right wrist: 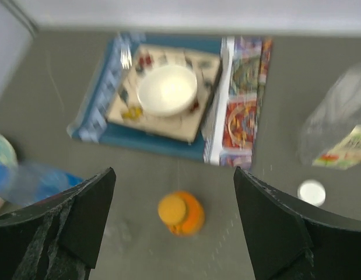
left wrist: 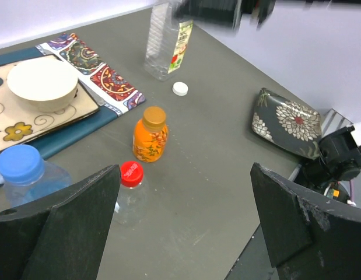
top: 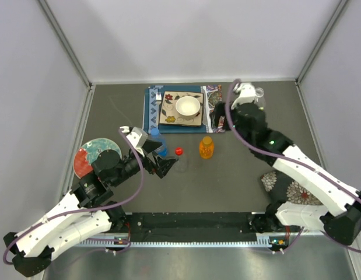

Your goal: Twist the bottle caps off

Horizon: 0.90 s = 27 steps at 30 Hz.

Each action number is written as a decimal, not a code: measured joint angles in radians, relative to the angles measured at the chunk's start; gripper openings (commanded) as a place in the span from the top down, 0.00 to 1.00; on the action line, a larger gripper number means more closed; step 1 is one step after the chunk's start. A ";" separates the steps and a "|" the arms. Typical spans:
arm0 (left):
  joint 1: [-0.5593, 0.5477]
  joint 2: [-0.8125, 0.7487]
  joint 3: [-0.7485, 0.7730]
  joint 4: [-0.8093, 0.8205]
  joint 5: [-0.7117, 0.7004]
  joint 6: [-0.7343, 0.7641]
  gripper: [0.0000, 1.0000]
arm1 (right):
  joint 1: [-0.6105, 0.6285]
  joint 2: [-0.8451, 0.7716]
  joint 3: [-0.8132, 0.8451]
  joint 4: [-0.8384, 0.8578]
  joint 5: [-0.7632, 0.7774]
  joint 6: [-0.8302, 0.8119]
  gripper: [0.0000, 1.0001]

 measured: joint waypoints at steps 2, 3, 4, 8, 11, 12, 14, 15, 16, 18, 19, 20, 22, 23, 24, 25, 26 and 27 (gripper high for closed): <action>0.000 0.000 0.005 -0.004 -0.020 0.000 0.02 | 0.021 0.031 -0.080 -0.011 -0.008 0.017 0.16; 0.000 0.000 0.007 -0.006 -0.026 0.000 0.02 | 0.026 0.048 -0.112 -0.022 -0.014 0.023 0.16; 0.000 0.000 0.007 -0.008 -0.031 0.000 0.02 | 0.027 0.070 -0.138 -0.035 -0.023 0.029 0.16; 0.000 0.000 0.007 -0.019 -0.040 -0.004 0.02 | 0.035 0.144 -0.178 -0.052 -0.042 0.049 0.16; 0.000 0.000 0.007 -0.027 -0.044 -0.008 0.01 | 0.047 0.180 -0.178 -0.031 -0.051 0.063 0.16; 0.000 0.000 0.007 -0.029 -0.045 -0.010 0.02 | 0.048 0.195 -0.178 -0.019 -0.053 0.070 0.16; 0.000 0.000 0.007 -0.032 -0.045 -0.013 0.02 | 0.048 0.233 -0.178 0.000 -0.058 0.081 0.16; 0.000 0.000 0.007 -0.033 -0.045 -0.014 0.02 | 0.048 0.254 -0.178 0.007 -0.060 0.088 0.16; 0.000 0.000 0.007 -0.035 -0.045 -0.015 0.02 | 0.048 0.273 -0.178 0.011 -0.064 0.093 0.16; 0.000 0.000 0.007 -0.037 -0.045 -0.017 0.02 | 0.048 0.303 -0.178 0.013 -0.069 0.101 0.16; 0.000 0.000 0.007 -0.038 -0.045 -0.018 0.02 | 0.048 0.317 -0.178 0.015 -0.071 0.105 0.17; 0.000 0.000 0.007 -0.039 -0.046 -0.018 0.02 | 0.048 0.332 -0.178 0.021 -0.072 0.107 0.18; 0.000 -0.001 0.007 -0.043 -0.046 -0.019 0.02 | 0.048 0.352 -0.178 0.027 -0.073 0.114 0.20; 0.000 -0.001 0.006 -0.045 -0.046 -0.019 0.02 | 0.048 0.361 -0.178 0.027 -0.073 0.117 0.21; 0.000 0.000 0.006 -0.044 -0.046 -0.019 0.02 | 0.048 0.368 -0.178 0.030 -0.072 0.122 0.22; 0.000 0.000 0.006 -0.044 -0.046 -0.019 0.02 | 0.048 0.372 -0.178 0.032 -0.072 0.124 0.24; 0.000 -0.001 0.005 -0.044 -0.046 -0.019 0.02 | 0.048 0.375 -0.178 0.034 -0.071 0.126 0.25; 0.000 0.000 0.004 -0.044 -0.045 -0.020 0.02 | 0.048 0.377 -0.178 0.038 -0.071 0.129 0.27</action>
